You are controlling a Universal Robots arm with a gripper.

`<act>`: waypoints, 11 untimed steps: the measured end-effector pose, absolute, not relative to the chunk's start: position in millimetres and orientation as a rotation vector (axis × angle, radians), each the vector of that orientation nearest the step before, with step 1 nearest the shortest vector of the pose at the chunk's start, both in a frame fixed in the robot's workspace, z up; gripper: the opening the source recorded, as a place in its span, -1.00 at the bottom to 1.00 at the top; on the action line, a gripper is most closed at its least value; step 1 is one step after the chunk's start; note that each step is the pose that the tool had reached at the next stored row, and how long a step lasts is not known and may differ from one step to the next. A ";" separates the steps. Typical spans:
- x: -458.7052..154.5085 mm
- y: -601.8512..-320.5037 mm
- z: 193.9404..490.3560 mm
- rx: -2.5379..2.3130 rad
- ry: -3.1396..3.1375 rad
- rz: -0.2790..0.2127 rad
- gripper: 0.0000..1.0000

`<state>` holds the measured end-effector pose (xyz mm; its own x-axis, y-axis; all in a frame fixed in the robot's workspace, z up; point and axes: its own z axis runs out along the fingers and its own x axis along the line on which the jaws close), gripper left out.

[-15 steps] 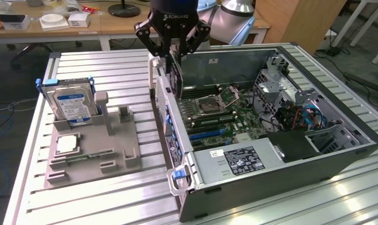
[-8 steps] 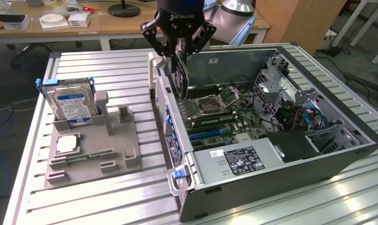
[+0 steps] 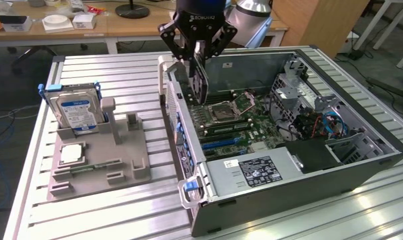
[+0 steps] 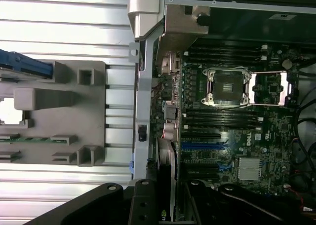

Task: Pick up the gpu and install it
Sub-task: 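Pick up the gpu and move the gpu toward the slot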

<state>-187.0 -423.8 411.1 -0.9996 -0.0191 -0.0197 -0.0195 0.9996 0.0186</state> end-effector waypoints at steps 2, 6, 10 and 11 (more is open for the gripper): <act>-183.9 -423.8 411.1 -0.030 3.122 0.029 -0.47; -178.0 -423.8 411.1 -0.030 3.122 0.029 -0.47; -172.2 -423.8 411.2 -0.030 3.122 0.029 -0.47; -170.5 -423.8 411.2 -0.030 3.122 0.029 -0.47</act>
<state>-170.5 -423.8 411.2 -0.9996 -0.0191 -0.0197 -0.0195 0.9996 0.0186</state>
